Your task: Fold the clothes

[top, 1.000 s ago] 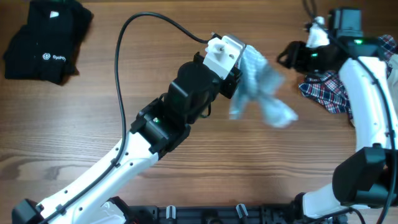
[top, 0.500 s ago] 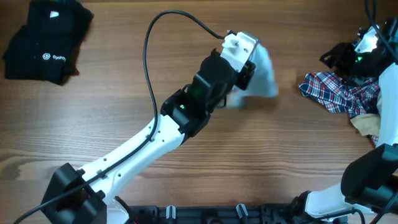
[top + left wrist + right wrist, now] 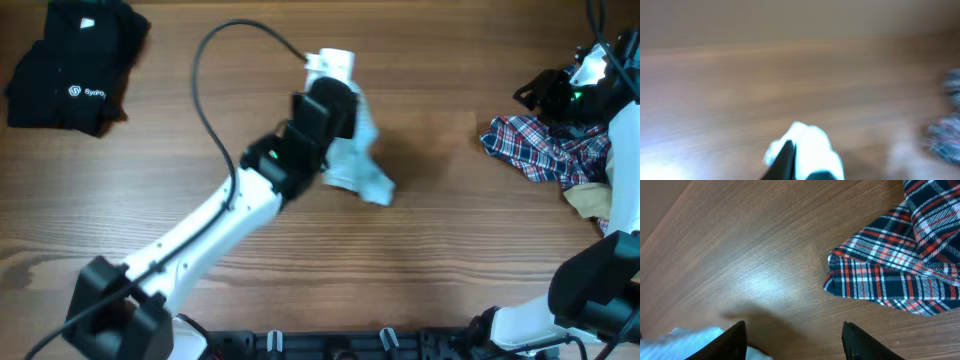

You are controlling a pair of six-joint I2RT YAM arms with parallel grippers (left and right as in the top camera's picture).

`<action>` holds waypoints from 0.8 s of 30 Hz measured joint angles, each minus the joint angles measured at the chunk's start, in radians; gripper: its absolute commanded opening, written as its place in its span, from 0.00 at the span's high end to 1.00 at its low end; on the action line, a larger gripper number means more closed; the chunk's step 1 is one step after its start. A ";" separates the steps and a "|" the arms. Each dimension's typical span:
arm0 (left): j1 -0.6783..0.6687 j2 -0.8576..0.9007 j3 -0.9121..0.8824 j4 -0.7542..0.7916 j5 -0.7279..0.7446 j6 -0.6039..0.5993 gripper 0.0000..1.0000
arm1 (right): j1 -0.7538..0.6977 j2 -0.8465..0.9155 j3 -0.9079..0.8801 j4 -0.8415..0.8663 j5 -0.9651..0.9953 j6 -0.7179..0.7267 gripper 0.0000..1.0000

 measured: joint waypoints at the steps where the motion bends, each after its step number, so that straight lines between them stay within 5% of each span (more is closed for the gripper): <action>1: 0.025 0.017 0.001 -0.037 -0.006 -0.021 0.75 | 0.000 0.000 0.000 0.000 0.000 0.000 0.39; 4: 0.103 0.105 0.001 -0.127 -0.018 -0.067 0.73 | 0.000 0.000 0.000 -0.001 -0.003 0.000 0.39; 6: 0.138 0.157 -0.001 -0.164 -0.021 -0.079 0.46 | 0.000 0.000 0.000 -0.004 -0.005 0.000 0.39; 9: 0.192 0.189 -0.006 -0.197 -0.025 -0.097 0.42 | 0.000 0.000 0.000 -0.005 -0.008 0.000 0.39; 10: 0.208 0.187 -0.006 -0.194 -0.034 -0.101 0.47 | 0.000 0.000 0.000 -0.005 -0.009 0.000 0.39; 12: 0.237 0.179 -0.006 -0.188 -0.053 -0.104 0.75 | 0.000 0.000 0.000 -0.006 -0.012 0.000 0.39; 15: 0.277 0.160 -0.006 -0.194 -0.053 -0.109 0.82 | 0.000 0.000 0.000 -0.016 -0.013 0.000 0.39; 24: 0.222 0.119 -0.006 -0.211 0.263 -0.075 0.27 | 0.068 0.000 0.000 -0.022 -0.016 -0.002 0.39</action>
